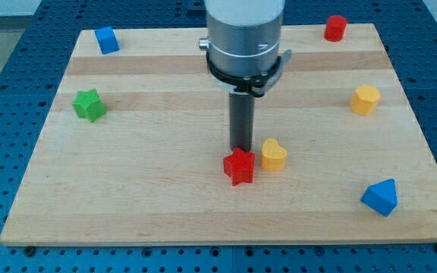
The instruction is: Place the red star at the bottom center of the board
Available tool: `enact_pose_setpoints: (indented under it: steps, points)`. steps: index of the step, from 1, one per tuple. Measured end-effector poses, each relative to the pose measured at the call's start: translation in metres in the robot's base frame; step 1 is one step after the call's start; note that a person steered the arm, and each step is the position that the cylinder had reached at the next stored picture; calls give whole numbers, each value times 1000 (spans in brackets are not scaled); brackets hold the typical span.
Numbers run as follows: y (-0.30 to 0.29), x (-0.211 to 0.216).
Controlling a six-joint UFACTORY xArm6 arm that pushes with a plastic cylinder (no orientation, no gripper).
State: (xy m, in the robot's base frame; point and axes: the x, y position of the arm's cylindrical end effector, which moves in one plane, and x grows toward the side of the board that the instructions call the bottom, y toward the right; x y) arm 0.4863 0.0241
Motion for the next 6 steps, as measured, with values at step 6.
enact_pose_setpoints:
  steps: [6]
  points:
    - [-20, 38]
